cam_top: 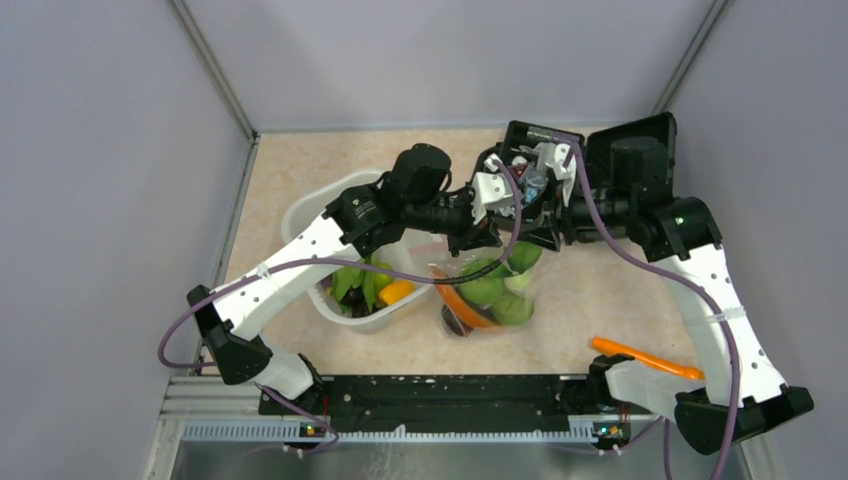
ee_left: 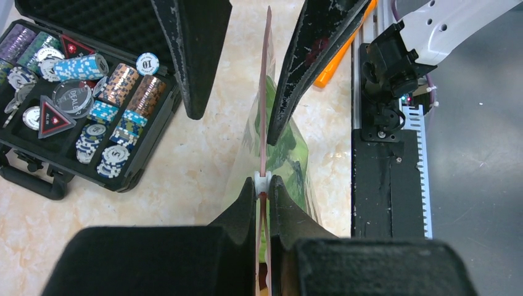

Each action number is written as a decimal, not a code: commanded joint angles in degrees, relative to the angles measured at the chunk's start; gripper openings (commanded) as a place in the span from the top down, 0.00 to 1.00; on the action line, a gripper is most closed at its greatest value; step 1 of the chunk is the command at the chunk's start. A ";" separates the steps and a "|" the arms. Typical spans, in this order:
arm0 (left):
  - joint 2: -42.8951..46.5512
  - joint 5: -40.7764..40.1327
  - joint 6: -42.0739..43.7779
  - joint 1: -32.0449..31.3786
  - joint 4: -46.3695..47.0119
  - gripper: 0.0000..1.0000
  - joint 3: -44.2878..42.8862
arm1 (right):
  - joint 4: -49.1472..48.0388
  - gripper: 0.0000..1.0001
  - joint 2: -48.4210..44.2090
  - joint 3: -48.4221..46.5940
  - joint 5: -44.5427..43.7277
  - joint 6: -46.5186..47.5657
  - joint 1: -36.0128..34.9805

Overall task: Place the food in the zip-top bag and seal the zipper
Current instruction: Zip the zipper food storage bag at the center of the board.

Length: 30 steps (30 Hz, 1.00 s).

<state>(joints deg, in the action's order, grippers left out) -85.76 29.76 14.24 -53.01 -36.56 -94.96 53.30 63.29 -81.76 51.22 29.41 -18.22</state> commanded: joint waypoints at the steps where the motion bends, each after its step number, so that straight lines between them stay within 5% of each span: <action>1: 0.53 1.29 -1.12 0.10 4.34 1.00 -1.68 | 0.18 0.56 -1.13 -0.08 0.01 1.53 -1.21; 11: 0.72 0.42 -1.41 0.10 5.14 1.00 -1.05 | 1.30 0.59 0.20 1.62 -1.88 1.98 -3.88; 24: 1.27 -0.36 -0.98 0.10 5.22 1.00 -0.10 | -6.66 0.99 -4.71 7.26 -3.82 -1.42 -4.11; 30: 2.68 -1.79 -0.29 0.19 4.81 1.00 1.86 | -11.73 1.00 -6.82 9.90 -7.58 -4.73 -4.13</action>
<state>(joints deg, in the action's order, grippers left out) -85.76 28.51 13.47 -52.90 -35.03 -94.43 47.66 58.22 -72.60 46.24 26.72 -22.00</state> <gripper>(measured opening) 0.034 0.008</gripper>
